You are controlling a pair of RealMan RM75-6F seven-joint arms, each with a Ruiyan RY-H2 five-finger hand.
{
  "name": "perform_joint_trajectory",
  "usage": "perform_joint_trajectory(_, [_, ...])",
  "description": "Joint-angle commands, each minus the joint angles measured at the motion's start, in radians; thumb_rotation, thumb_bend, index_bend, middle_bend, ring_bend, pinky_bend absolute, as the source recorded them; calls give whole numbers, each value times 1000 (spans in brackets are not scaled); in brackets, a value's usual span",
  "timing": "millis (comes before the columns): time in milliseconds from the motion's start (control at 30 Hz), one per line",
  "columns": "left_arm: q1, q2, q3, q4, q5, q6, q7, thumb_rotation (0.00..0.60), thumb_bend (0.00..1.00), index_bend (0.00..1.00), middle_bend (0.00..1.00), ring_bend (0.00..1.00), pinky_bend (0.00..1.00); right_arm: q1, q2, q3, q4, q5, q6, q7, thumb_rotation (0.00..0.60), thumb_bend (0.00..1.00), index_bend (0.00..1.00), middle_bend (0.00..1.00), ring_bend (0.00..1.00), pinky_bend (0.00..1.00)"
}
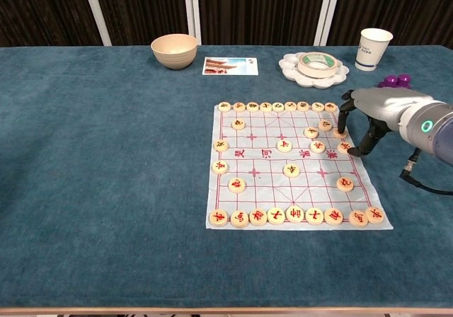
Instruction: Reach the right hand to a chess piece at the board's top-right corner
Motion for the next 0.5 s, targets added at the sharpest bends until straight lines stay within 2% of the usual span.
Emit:
perform_joint_trajectory(33, [-1,-2,1,0,0,0,4,600,0,65,0,0,0,-1,-4,-1,7,0,-5,1,600,378,411,0,45,92])
perform_joint_trajectory(500, [-1,-4,0,1,0,2,8,600,0,65,0,0,0,-7,-23,5,46,-2,-25,14,600,378,417,0,45,92])
